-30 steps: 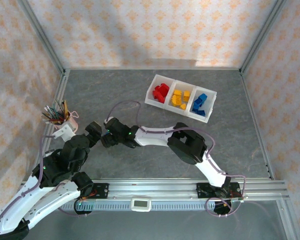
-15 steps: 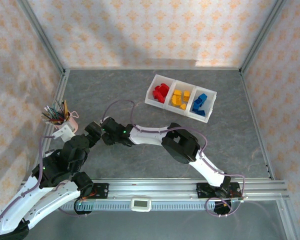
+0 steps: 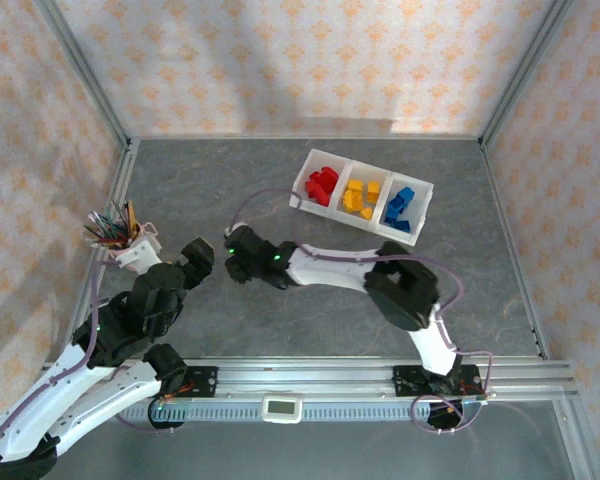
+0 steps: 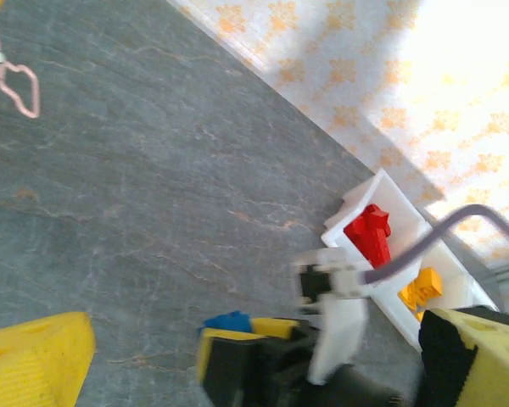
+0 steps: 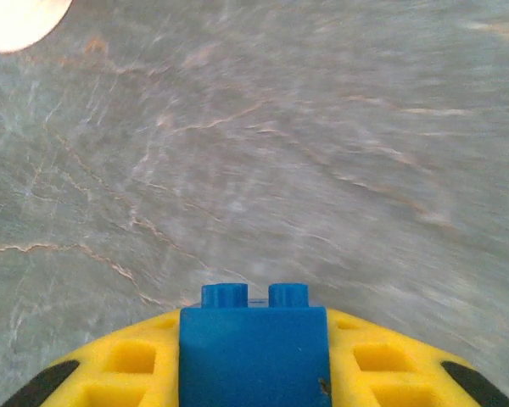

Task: Sort the legos into containers by color
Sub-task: Pick up the lego from the middle-left of the table, then place the lego in the container.

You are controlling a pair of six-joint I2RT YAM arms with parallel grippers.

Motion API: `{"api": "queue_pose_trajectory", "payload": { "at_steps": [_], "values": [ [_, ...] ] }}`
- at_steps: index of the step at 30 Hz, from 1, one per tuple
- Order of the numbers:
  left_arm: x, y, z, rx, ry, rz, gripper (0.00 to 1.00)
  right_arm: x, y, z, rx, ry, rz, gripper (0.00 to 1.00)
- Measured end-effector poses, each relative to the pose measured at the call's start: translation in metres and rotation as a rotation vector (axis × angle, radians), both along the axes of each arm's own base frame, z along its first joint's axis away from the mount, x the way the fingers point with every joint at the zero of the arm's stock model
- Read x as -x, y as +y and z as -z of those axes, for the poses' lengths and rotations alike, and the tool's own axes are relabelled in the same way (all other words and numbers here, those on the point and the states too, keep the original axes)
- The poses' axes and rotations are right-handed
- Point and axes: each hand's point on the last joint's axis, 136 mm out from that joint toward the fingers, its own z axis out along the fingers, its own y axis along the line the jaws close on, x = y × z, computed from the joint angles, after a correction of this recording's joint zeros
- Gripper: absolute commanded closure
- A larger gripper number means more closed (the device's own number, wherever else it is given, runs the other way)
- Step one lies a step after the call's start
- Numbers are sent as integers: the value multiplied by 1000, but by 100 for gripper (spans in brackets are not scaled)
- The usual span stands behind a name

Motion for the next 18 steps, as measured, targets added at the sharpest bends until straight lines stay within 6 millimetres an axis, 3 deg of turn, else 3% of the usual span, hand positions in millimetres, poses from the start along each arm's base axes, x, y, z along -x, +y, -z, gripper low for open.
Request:
{"api": "queue_pose_trajectory", "payload": {
  "at_steps": [6,12,18],
  "values": [
    [-17,-28,-3,-17,-6,93,1,-27,-87,-44,-67,-26,215,77],
    [-36,-60,-7,-13,-30,188,1,-50,-176,-59,-67,-47,430,77],
    [-54,-92,1,-8,-32,278,1,-90,-272,-76,-57,-86,676,76]
  ]
}}
